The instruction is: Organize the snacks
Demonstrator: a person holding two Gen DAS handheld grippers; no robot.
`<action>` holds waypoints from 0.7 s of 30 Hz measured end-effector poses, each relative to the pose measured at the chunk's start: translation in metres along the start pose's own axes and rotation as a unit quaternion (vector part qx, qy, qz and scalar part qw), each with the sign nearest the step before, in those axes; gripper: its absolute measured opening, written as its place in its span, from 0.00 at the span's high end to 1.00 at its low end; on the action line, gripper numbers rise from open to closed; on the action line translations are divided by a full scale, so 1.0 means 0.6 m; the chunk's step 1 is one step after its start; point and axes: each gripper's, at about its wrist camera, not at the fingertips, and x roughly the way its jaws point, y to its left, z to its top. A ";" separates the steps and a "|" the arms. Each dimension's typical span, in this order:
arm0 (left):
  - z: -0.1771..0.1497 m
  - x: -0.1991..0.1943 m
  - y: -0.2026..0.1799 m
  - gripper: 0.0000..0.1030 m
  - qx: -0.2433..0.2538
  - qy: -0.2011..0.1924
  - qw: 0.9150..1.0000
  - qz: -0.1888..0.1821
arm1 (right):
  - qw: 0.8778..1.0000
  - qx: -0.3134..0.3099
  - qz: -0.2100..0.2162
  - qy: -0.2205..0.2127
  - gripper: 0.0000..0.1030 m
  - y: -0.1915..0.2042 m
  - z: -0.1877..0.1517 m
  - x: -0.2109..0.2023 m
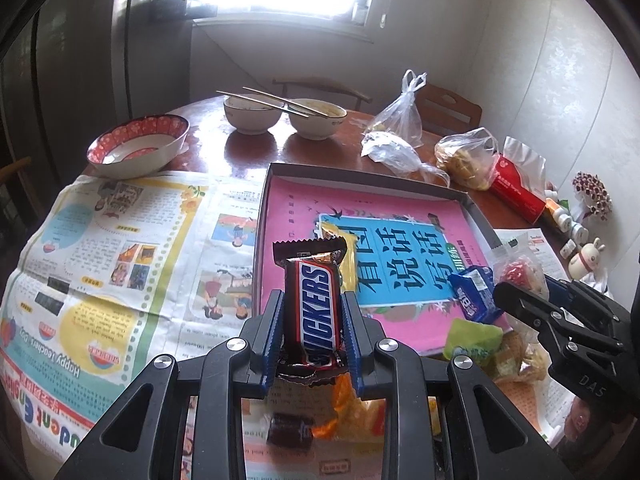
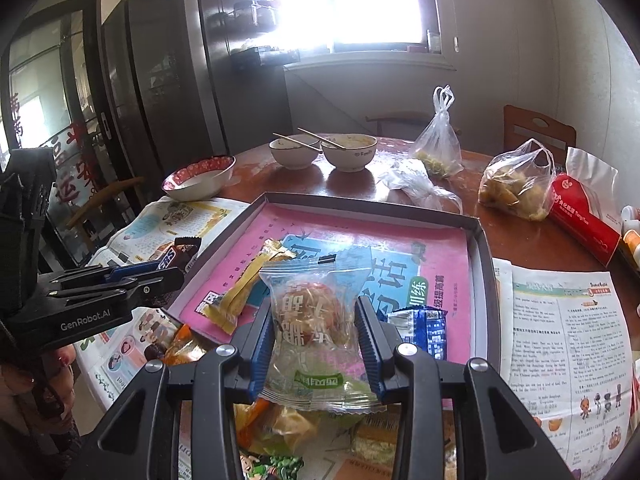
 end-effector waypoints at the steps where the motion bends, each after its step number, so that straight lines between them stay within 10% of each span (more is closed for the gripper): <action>1: 0.001 0.005 0.000 0.72 0.002 0.002 1.000 0.002 | 1.000 0.000 0.000 0.001 0.61 -0.001 0.001 0.003; 21: 0.011 0.079 0.005 0.72 0.004 0.027 1.000 0.010 | 1.000 0.008 -0.002 0.024 0.61 -0.009 0.022 0.062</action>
